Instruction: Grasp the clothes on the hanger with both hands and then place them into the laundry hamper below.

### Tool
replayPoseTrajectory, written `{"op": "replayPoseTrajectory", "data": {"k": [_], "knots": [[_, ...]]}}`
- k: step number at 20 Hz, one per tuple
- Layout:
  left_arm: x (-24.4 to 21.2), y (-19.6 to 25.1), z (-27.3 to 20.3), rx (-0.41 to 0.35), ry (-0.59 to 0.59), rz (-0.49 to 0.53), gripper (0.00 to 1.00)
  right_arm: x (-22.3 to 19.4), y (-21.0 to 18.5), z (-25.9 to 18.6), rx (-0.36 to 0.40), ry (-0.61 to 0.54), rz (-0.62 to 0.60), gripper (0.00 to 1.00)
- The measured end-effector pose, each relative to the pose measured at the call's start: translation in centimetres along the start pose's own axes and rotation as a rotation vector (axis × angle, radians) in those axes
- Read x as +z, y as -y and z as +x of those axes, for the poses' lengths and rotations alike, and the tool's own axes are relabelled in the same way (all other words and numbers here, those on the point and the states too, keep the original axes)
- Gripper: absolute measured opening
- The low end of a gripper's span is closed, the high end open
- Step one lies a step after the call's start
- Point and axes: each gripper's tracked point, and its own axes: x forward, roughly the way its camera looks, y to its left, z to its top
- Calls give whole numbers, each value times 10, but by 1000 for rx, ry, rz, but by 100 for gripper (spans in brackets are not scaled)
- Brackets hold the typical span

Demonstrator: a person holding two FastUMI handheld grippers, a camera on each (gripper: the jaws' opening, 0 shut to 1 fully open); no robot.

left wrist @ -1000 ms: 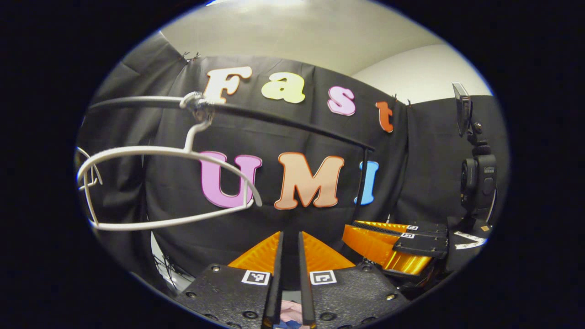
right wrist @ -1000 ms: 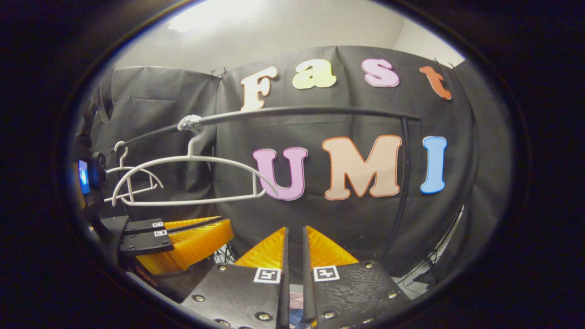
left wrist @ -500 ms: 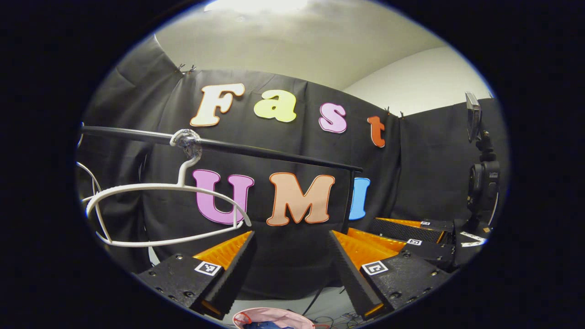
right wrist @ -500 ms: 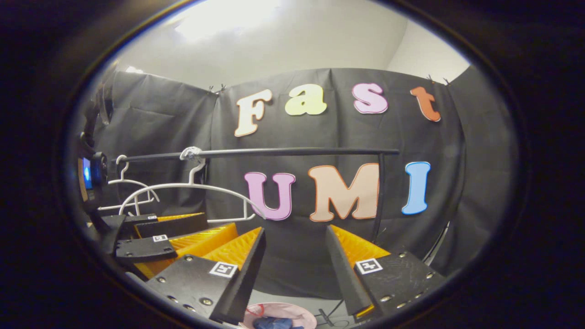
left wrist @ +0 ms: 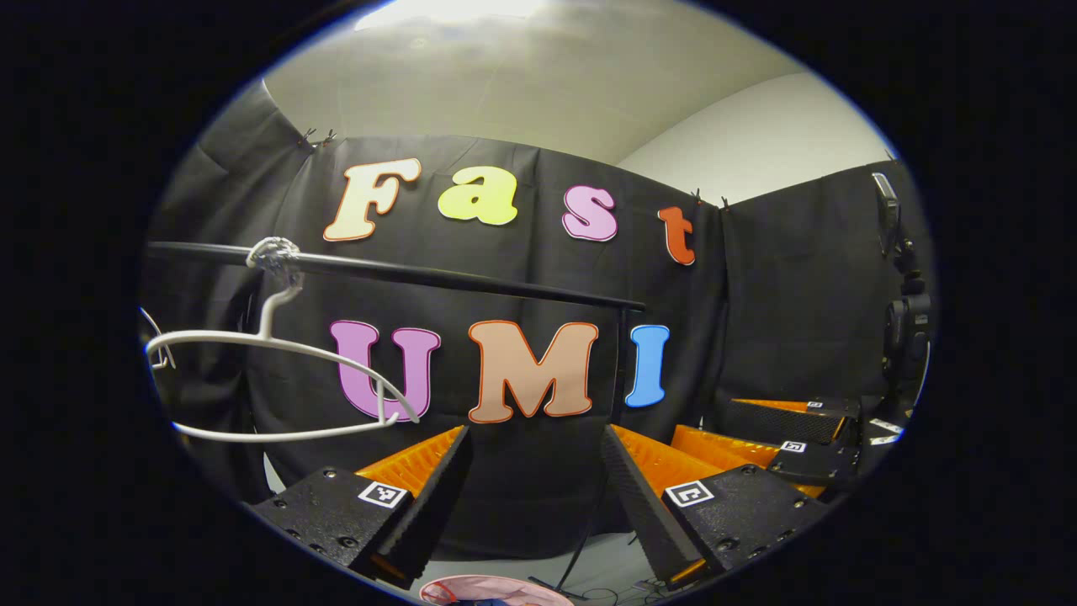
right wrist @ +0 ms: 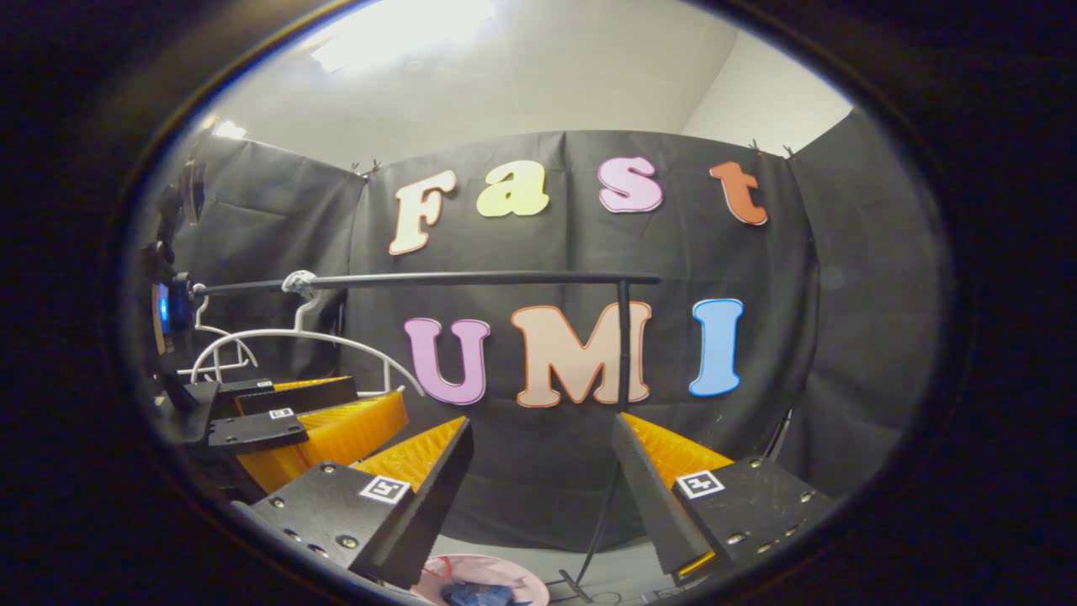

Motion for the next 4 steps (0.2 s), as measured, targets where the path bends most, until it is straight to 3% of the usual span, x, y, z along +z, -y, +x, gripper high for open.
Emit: {"op": "replayPoseTrajectory", "data": {"k": [1,4], "knots": [[-10,6,7,5,-4,4,94,-6,11,1,-6,-1,5,99],[-57,26,27,5,-48,-6,96,-34,46,5,-31,1,18,96]]}}
